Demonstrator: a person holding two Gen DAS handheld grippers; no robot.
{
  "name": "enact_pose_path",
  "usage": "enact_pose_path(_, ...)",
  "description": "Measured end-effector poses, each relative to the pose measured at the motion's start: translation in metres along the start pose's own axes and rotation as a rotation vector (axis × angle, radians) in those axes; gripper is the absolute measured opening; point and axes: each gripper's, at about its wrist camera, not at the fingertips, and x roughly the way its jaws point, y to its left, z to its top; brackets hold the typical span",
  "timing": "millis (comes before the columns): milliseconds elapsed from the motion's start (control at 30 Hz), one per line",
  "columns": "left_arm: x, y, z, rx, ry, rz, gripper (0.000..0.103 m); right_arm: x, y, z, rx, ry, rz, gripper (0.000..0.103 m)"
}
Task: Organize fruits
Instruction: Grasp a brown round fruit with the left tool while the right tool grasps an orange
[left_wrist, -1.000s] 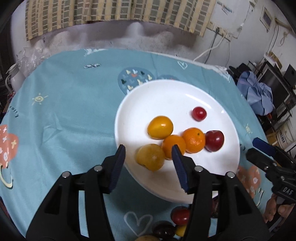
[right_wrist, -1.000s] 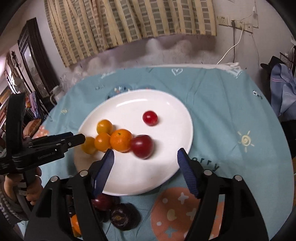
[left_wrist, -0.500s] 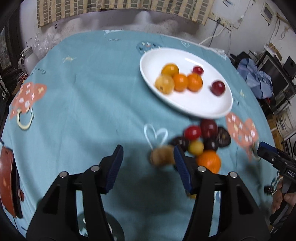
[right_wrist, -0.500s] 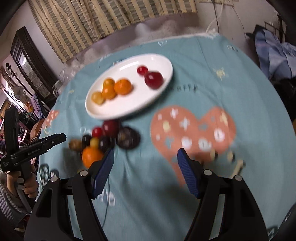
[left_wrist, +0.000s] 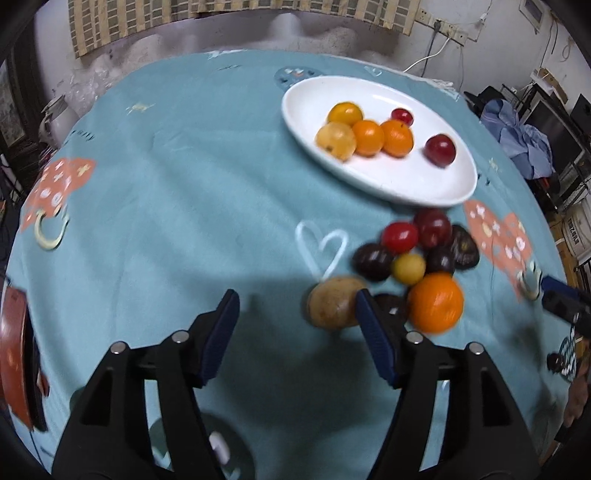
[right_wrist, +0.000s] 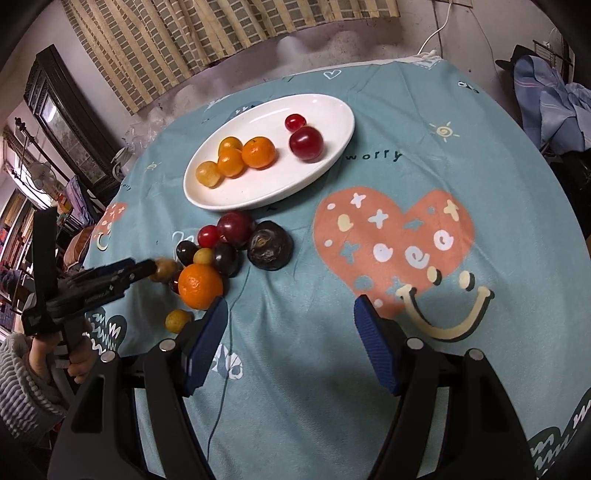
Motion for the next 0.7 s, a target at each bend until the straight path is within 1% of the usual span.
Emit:
enact_pose_path(100, -0.007, 0.013, -0.019, -0.04, 0.027, 0.01, 0.067, -0.002, 0.002, 0.001, -0.006, -0.009, 0.008, 0.071)
enact_pose_path(233, -0.017, 0.014, -0.028, -0.054, 0.017, 0.004, 0.067, -0.001, 0.004, 0.001, -0.007, -0.005, 0.013, 0.071)
enact_pose_path(400, -0.015, -0.006, -0.022, -0.013, 0.009, -0.03, 0.067, -0.003, 0.006, 0.002, -0.021, -0.004, 0.014, 0.071)
enact_pose_path(533, -0.003, -0.022, -0.017, 0.03, 0.026, -0.047, 0.067, -0.004, 0.0, 0.0, 0.005, -0.003, 0.007, 0.071)
enact_pose_path(633, 0.007, -0.024, -0.014, 0.029, 0.046, -0.061, 0.063, -0.004, -0.004, -0.001, 0.023, 0.001, 0.002, 0.071)
enact_pose_path(667, 0.01, -0.024, -0.014, 0.025, 0.052, -0.068, 0.059, -0.004, -0.005, -0.001, 0.025, 0.002, -0.001, 0.071)
enact_pose_path(700, 0.014, -0.022, -0.014, 0.021, 0.059, -0.078, 0.053, -0.003, -0.005, -0.001, 0.028, 0.004, -0.002, 0.071)
